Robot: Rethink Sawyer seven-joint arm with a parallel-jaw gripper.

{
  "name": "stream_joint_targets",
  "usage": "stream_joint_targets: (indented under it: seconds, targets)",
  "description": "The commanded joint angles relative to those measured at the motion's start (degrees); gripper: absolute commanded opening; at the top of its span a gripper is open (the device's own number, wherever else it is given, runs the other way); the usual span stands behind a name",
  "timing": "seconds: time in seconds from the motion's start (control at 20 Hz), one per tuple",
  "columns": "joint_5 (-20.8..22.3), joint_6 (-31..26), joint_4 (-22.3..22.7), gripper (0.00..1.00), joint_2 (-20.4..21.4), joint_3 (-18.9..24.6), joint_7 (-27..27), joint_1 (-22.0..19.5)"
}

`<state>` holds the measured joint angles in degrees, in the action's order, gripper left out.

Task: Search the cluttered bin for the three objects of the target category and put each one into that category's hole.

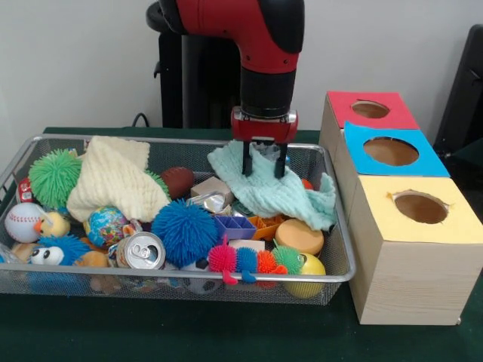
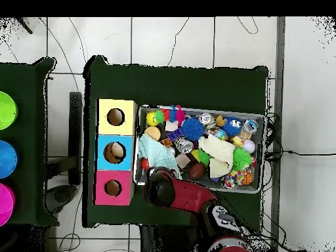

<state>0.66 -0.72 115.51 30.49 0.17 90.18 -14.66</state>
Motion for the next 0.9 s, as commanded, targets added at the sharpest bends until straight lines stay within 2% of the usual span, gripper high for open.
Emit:
stream_joint_targets:
  seconds: [0.05, 0.15, 0.45, 0.7, 0.75, 0.9]
  targets:
    - [1.8, 8.0, -6.9, 1.00, -9.5, -3.7, 8.7, 2.0]
    - [2.2, 10.0, -7.8, 1.00, -11.6, -3.6, 7.9, 1.2]
    - [3.8, 11.0, -9.5, 1.00, -16.1, -2.5, 5.5, -0.5]
    - [3.4, 8.0, -9.2, 1.00, -14.4, -1.8, 5.7, 0.1]
    - [3.4, 9.3, -8.8, 0.00, -14.5, -2.0, 6.9, 0.5]
    - [3.5, 12.7, -8.5, 0.00, -14.4, -2.6, 8.0, 1.2]
